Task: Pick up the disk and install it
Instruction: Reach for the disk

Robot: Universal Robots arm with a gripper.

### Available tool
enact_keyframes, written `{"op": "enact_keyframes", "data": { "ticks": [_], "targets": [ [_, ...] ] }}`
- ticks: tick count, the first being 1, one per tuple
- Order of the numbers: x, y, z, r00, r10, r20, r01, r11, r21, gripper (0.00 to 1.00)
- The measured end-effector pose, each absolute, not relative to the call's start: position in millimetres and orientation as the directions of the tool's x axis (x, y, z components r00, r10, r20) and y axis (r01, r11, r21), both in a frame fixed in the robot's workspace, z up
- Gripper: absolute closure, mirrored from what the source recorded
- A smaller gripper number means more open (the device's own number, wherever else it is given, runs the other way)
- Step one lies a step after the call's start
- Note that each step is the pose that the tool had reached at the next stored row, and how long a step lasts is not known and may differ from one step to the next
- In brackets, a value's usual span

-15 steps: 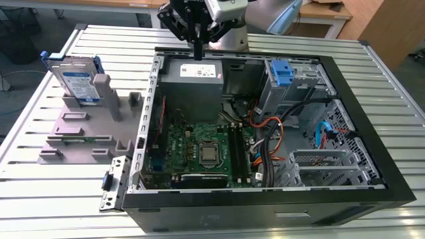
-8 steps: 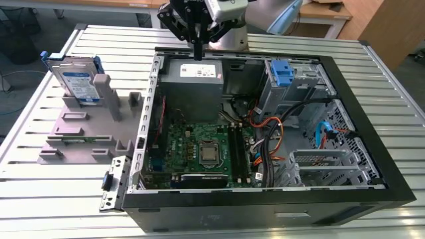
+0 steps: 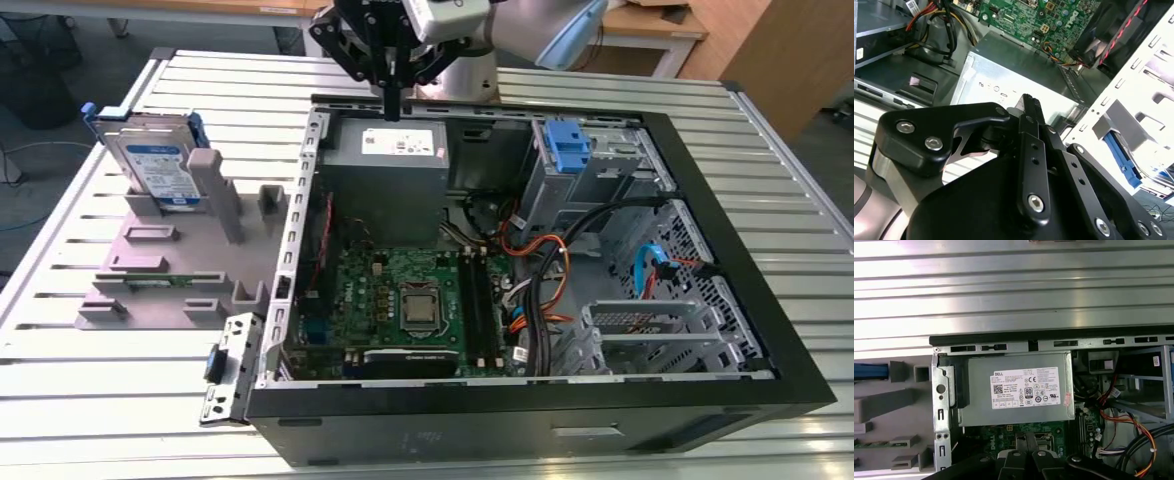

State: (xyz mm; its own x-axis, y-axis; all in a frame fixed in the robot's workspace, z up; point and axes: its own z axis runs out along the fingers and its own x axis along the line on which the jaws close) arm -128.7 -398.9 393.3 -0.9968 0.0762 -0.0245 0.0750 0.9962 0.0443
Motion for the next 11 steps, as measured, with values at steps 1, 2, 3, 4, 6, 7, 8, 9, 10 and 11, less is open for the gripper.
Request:
{"op": "enact_keyframes", "data": {
  "ticks": [1, 2, 3, 4, 6, 7, 8, 9, 10, 11],
  "targets": [
    [-131, -399, 393, -0.997, 0.076, -0.024, 0.075, 0.996, 0.044, 0.89],
    [-133, -399, 393, -0.997, 0.076, -0.024, 0.075, 0.996, 0.044, 0.89],
    [-135, -399, 393, -0.997, 0.076, -0.025, 0.075, 0.996, 0.044, 0.89],
    [-136, -399, 393, -0.997, 0.076, -0.025, 0.075, 0.996, 0.044, 0.89],
    [-140, -399, 393, -0.997, 0.076, -0.025, 0.075, 0.996, 0.044, 0.89],
    [-141, -399, 393, -0.997, 0.076, -0.025, 0.075, 0.996, 0.044, 0.89],
    [-143, -399, 393, -0.997, 0.076, -0.025, 0.075, 0.996, 0.044, 0.89],
    [-144, -399, 393, -0.997, 0.076, -0.025, 0.075, 0.996, 0.044, 0.89],
    [-146, -399, 393, -0.997, 0.076, -0.025, 0.075, 0.996, 0.044, 0.89],
    [-146, -399, 393, -0.997, 0.076, -0.025, 0.075, 0.996, 0.044, 0.89]
  ]
}}
